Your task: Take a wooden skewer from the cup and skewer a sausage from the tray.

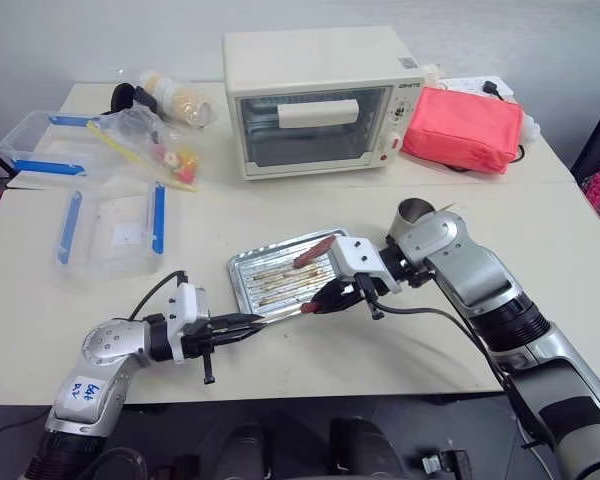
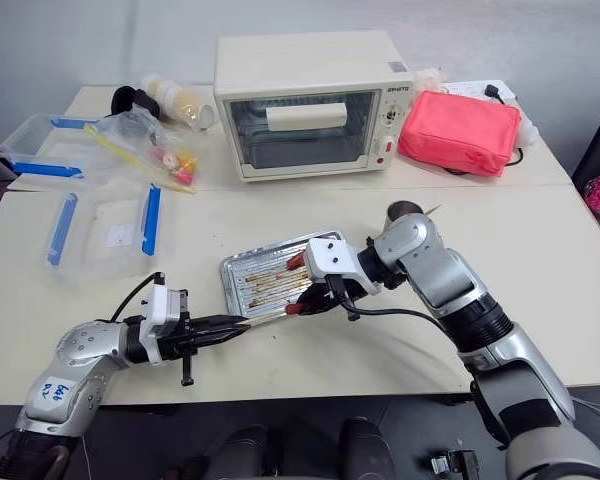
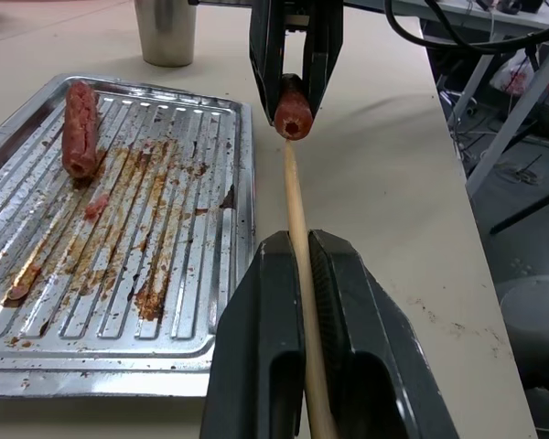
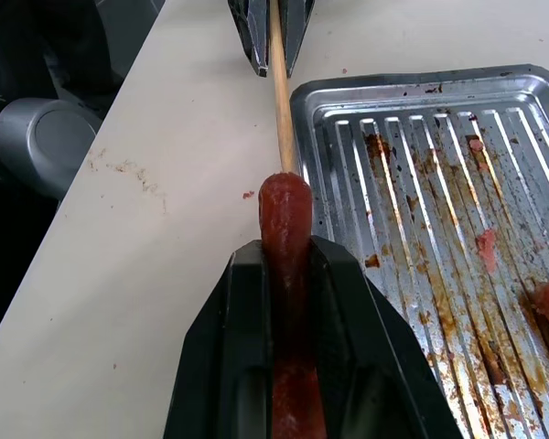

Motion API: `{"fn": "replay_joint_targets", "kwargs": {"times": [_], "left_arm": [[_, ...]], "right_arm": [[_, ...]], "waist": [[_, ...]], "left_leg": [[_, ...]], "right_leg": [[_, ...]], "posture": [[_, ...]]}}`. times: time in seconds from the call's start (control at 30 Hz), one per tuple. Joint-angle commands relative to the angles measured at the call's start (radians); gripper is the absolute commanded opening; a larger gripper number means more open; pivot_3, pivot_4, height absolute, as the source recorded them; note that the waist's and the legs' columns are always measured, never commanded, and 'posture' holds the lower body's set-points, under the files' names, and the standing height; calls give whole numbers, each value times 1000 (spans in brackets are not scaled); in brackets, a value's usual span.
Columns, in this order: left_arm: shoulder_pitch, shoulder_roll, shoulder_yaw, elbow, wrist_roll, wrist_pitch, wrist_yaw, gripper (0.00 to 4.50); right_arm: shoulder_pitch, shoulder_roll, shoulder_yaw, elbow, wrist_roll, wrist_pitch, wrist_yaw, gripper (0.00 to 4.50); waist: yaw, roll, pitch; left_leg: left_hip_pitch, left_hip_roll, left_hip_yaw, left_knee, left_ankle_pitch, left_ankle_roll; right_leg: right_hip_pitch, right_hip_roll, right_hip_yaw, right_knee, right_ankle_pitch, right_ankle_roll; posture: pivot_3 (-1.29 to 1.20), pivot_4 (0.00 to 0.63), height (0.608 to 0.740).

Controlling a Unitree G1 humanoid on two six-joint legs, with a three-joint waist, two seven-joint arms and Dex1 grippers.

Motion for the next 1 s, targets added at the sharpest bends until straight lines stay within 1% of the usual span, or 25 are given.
{"fn": "replay_joint_targets", "kwargs": {"times": [0.03,0.5,0.63,1.0], "left_arm": [[-8,-9,11,-63,-33,-16,-2,0],[35,11,30,-92,-52,-13,-19,0],[27,0,25,-76,-41,-25,-7,0],[41,23,31,-32,-22,-47,-18,0]], "right_arm": [[-3,-7,-3,-25,5,-12,6,520],[13,-15,-1,-36,8,-18,16,520],[14,-16,-2,-40,10,-16,16,520],[3,-27,-15,-29,13,-22,21,520]], "waist": [[0,0,0],[0,0,0],[0,0,0],[0,0,0]], "left_leg": [[0,0,0,0,0,0],[0,0,0,0,0,0],[0,0,0,0,0,0],[0,0,0,0,0,0]], "right_leg": [[0,0,0,0,0,0],[0,0,0,0,0,0],[0,0,0,0,0,0],[0,0,0,0,0,0]], "posture": [[0,150,740],[0,150,740],[0,150,740],[0,150,740]]}}
